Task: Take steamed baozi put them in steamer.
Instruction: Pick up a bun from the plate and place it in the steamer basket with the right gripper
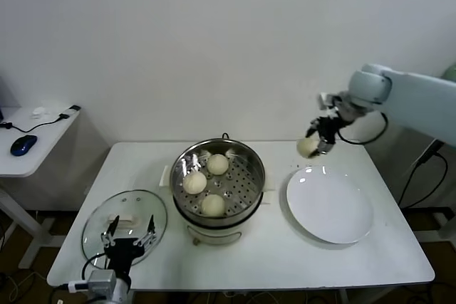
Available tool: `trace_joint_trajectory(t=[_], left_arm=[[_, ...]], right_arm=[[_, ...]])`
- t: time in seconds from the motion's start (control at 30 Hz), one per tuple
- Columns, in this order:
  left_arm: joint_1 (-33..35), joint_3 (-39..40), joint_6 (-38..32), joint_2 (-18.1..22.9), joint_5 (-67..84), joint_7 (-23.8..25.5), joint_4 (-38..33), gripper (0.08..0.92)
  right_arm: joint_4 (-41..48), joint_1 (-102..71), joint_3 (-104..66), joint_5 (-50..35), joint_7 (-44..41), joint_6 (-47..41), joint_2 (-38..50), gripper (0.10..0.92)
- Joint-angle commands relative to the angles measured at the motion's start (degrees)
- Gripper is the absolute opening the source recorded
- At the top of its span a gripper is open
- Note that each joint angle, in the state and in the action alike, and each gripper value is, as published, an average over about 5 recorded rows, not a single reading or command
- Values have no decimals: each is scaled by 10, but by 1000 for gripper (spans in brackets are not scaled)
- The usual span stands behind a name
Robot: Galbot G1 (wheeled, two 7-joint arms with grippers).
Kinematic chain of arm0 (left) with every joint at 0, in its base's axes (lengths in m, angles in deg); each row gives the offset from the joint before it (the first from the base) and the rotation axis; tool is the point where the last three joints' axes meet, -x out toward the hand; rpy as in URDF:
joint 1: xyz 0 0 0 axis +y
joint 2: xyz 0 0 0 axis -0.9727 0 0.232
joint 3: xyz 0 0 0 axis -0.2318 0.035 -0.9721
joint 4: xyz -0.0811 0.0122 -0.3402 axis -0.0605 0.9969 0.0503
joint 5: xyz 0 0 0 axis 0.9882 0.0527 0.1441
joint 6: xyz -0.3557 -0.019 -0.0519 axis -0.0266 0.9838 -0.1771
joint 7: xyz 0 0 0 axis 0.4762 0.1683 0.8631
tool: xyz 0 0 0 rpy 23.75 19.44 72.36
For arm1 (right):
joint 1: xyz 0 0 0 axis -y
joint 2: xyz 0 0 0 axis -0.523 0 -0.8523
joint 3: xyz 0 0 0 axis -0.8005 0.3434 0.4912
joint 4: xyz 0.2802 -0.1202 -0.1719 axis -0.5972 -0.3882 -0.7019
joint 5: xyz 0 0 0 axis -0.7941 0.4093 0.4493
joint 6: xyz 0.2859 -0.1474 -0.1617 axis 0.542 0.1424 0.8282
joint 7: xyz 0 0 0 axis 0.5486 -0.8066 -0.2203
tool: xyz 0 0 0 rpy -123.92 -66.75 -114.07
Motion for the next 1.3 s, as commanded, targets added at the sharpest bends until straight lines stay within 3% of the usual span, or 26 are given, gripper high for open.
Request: trace_joint_trajectory(t=[0.03,0.37,1.3], left_arm=[[2,0,0,-1,-1,0,0,823],[0,1,2,3,0,0,-3,823],[1,0,-3,-5,3,-1,11,823]], right_arm=[[-134,117,25,-196,72,-95,-121,662],[-91,-14,8,-163,122,-130,-196,662],[-44,-123,-9,-69,151,-139,-177,687]])
